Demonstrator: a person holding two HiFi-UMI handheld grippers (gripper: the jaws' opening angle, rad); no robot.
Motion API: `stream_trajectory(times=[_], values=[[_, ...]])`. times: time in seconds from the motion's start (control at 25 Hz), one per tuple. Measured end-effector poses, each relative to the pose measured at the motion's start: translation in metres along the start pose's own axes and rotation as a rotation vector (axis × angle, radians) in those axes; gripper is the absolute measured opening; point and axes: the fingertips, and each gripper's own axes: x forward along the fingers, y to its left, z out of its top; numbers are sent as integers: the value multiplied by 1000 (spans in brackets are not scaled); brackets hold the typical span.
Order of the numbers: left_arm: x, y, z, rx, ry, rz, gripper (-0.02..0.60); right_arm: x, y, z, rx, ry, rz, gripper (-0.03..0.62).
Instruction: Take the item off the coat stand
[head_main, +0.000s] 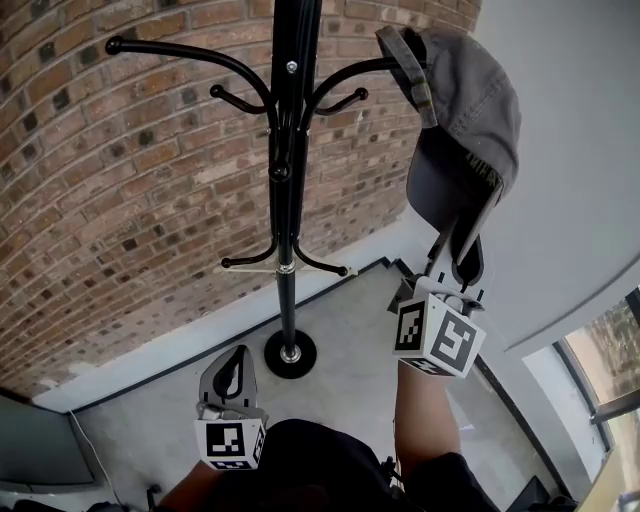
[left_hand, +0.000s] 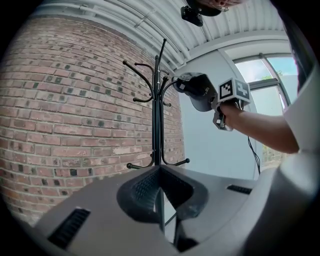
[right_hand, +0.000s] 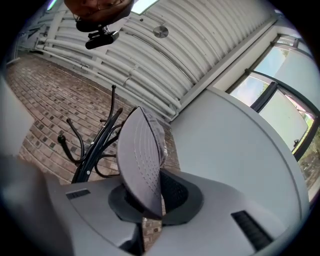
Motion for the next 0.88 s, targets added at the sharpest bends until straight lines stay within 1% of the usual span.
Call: stream_trajectory(times=[0.28,0.44,0.56,0.64,0.72,0.8,0.88], values=[[-8,13,-1,-36,-1,27,25,46,-14,73,9,-134,-41,35],[-17,20,-3,-51,2,42,25,63,-33,111,44,-191,-92,35],[-22,24,-5,-58,6,46,25,61,-55,129,52,-211,-138,35],[-25,25,-6,-62,8,42,25,51,-72,129,50,-195,-170,35],[-27,25,-9,-66,14,33,25,33,-87,116,50,-151,-193,35],[-30,23,-12,-71,19,13,25,8,-95,97,42,-84,-189,35],[-35,18,-17,-77,29,-18,25,-25,-99,71,26,10,-181,35]])
